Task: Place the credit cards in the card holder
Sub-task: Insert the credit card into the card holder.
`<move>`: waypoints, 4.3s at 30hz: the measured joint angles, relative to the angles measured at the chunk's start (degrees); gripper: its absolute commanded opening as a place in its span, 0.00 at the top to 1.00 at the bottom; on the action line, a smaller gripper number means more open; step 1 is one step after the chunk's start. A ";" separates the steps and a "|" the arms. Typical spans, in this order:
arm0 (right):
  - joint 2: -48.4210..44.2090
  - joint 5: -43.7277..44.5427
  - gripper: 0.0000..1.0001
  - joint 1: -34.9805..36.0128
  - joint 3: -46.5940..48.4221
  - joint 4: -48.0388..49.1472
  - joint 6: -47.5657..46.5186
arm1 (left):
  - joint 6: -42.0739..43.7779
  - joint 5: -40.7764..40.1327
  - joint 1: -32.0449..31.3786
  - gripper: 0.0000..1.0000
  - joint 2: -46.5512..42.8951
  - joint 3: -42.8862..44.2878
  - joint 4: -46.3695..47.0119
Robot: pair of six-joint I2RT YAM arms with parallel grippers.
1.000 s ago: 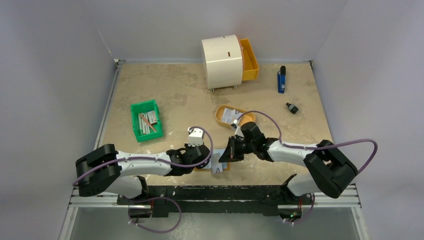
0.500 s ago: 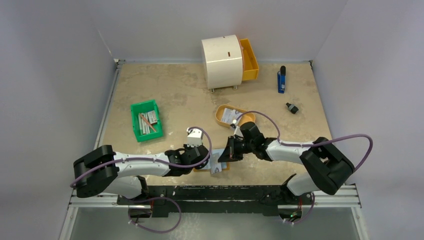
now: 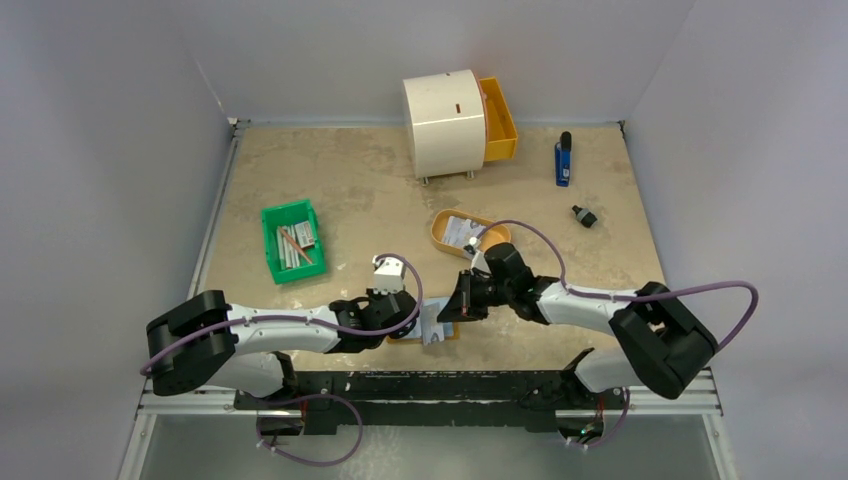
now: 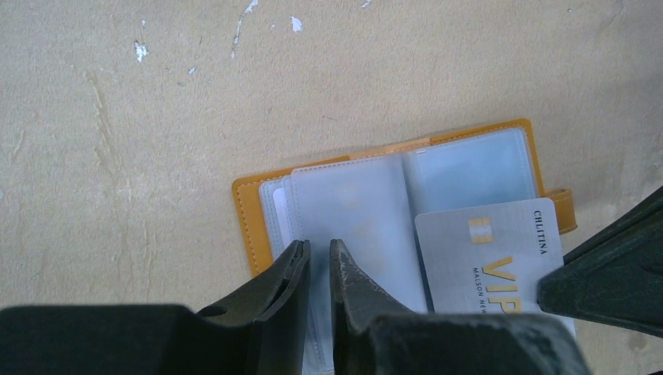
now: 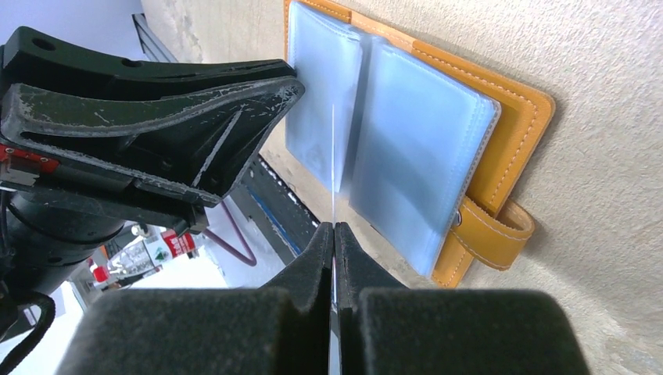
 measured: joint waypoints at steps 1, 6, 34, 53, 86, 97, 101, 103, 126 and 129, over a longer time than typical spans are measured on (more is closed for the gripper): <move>0.07 -0.02 1.00 0.00 0.00 0.07 0.00 | 0.00 0.00 0.00 0.85 0.00 0.00 0.00; 1.57 -0.13 1.00 0.00 0.00 0.46 0.00 | -0.02 0.00 0.00 0.85 0.00 0.00 -0.02; 5.64 -1.60 1.00 -0.20 0.09 5.03 0.07 | -0.39 0.02 0.00 0.85 -0.22 -0.02 -0.22; 8.31 0.46 1.00 -0.20 0.15 9.81 1.25 | -0.42 0.09 0.00 0.86 -0.90 -0.22 -1.01; 13.97 -0.52 1.00 0.22 3.02 12.61 0.90 | -1.73 0.15 0.00 0.79 -4.39 -0.61 -6.54; 14.73 -0.74 1.00 0.24 3.89 12.35 0.42 | -6.32 -3.52 0.00 0.89 -10.19 -0.70 -14.32; 14.78 -0.94 1.00 0.26 4.31 11.93 0.07 | -8.35 -4.15 0.00 0.93 -4.24 -0.76 -15.65; 14.78 -0.94 1.00 0.26 4.50 11.52 -0.02 | -8.57 -4.35 0.00 0.94 -2.34 -0.92 -15.61; 17.53 -1.07 1.00 2.38 6.43 10.60 0.63 | -7.82 -2.86 0.02 0.96 -1.16 -2.01 -6.88; 18.08 -1.07 1.00 3.17 7.23 10.60 0.81 | -7.82 -2.89 0.00 0.96 -1.16 -2.19 -6.38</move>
